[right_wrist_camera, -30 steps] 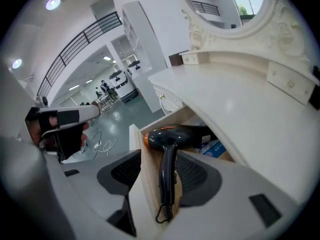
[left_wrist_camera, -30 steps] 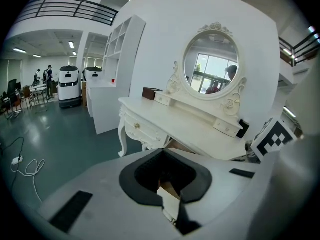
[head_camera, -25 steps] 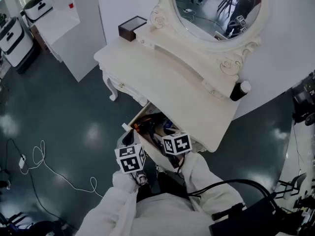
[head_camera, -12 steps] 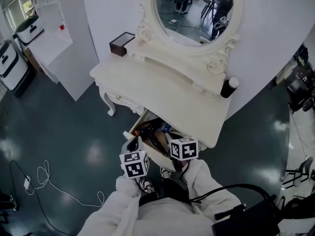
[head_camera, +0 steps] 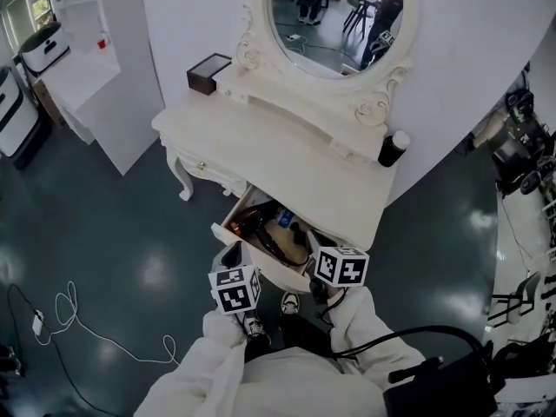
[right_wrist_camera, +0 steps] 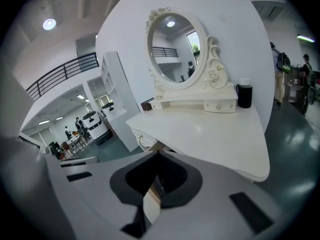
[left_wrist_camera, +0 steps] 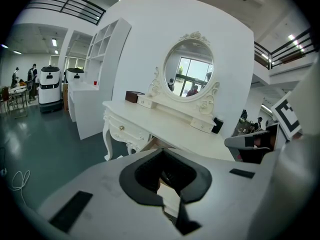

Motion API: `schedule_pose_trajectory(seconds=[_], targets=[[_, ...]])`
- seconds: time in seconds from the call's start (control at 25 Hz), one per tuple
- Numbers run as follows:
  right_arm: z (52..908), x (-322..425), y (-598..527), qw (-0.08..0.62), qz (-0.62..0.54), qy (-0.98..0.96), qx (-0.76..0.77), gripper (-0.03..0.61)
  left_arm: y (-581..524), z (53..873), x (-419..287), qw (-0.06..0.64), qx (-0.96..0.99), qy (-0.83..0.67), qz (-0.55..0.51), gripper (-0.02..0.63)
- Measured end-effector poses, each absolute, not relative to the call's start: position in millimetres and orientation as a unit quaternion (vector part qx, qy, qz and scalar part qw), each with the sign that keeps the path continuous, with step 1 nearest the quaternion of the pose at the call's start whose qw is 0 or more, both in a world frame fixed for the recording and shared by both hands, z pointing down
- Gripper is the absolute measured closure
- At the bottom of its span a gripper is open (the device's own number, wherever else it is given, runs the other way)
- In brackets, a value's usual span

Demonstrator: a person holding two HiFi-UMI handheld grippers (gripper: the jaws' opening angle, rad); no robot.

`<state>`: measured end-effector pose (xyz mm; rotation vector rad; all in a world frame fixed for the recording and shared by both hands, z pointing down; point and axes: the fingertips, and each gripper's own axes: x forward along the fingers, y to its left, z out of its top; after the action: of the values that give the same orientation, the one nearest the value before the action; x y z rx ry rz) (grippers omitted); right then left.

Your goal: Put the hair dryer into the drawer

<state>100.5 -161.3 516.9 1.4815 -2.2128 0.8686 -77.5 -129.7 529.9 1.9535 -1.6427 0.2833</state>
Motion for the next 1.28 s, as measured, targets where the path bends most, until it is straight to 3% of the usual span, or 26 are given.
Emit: schedule_pose_trajectory(seconds=[0.44, 1.28], targets=[[490.7, 113.8, -167.3, 0.146, 0.257, -0.798, 0.525, 0.517, -131.4, 508.1, -51.5, 0.264, 0.733, -0.618, 0.102, 0.618], [483.6, 152.0, -177.2, 0.181, 0.254, -0.821, 0.479, 0.517, -137.8, 486.4, 31.9, 0.237, 0.733, -0.627, 0.118, 0.618]])
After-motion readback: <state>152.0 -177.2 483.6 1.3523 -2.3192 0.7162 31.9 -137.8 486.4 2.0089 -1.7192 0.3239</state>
